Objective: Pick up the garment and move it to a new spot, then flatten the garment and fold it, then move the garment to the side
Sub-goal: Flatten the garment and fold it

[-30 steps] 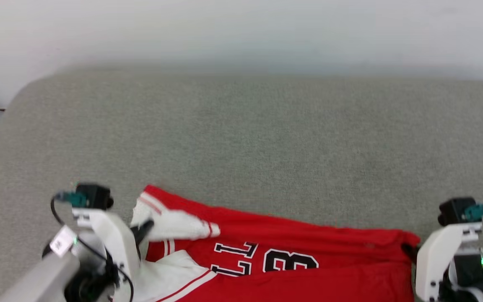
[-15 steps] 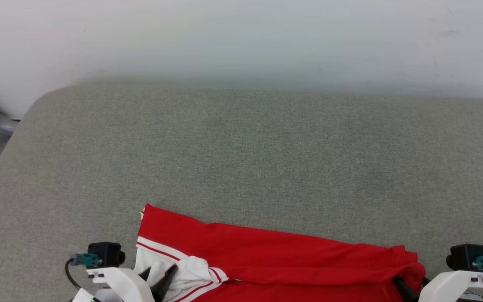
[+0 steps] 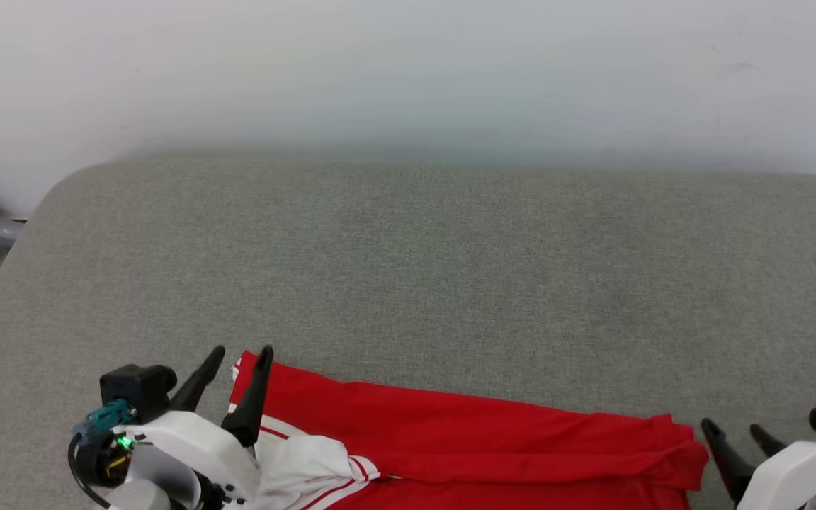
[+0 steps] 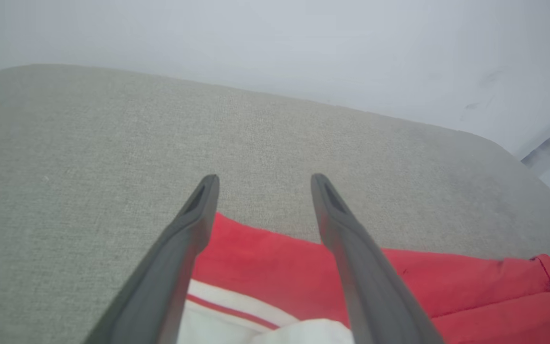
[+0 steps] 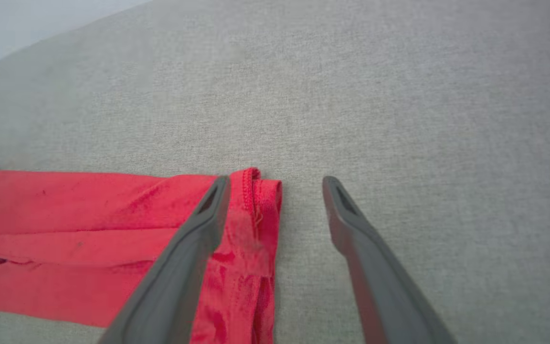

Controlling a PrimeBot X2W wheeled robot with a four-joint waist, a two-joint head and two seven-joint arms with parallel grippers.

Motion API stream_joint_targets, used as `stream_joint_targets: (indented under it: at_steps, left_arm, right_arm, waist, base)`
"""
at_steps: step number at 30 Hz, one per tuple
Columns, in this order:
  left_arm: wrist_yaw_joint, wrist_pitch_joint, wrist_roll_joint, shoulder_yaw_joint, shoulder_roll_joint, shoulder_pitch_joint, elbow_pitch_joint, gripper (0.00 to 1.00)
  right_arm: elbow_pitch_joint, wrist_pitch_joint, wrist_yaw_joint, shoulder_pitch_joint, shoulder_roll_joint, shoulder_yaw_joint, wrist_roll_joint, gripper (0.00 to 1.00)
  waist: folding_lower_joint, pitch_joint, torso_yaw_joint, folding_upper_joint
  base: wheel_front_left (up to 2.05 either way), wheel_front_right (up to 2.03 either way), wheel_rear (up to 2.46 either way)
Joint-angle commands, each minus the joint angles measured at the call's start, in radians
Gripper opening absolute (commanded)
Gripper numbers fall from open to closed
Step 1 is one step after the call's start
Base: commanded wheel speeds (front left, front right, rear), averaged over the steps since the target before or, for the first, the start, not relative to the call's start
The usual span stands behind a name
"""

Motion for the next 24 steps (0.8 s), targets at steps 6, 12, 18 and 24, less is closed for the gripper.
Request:
stream_joint_targets:
  at_steps: [6, 12, 18, 24]
  left_arm:
    - [0.059, -0.024, 0.177, 0.113, -0.031, 0.003, -0.110, 1.00]
    - [0.051, -0.023, 0.288, 0.195, -0.078, 0.045, -0.172, 1.00]
    - [0.027, -0.023, 0.360, 0.242, -0.121, 0.086, -0.202, 1.00]
    - [0.012, -0.023, 0.396, 0.256, -0.142, 0.109, -0.202, 1.00]
  right_arm:
    - [-0.020, 0.101, -0.001, -0.051, -0.039, 0.001, -0.023, 1.00]
    - [0.012, 0.183, -0.001, -0.046, -0.045, 0.035, -0.021, 1.00]
    - [0.097, 0.239, -0.001, -0.017, -0.028, 0.052, -0.009, 1.00]
    - [0.195, 0.271, -0.001, -0.019, -0.013, 0.085, 0.022, 1.00]
  waist:
    - [0.0001, 0.028, 0.013, -0.0001]
    - [0.0001, 0.055, 0.035, -0.0001]
    - [0.0001, 0.077, 0.061, -0.0001]
    - [0.0001, 0.079, 0.066, -0.0001]
  base:
    - [0.00, 0.00, 0.00]
    - [0.00, 0.00, 0.00]
    - [0.00, 0.00, 0.00]
    - [0.00, 0.00, 0.00]
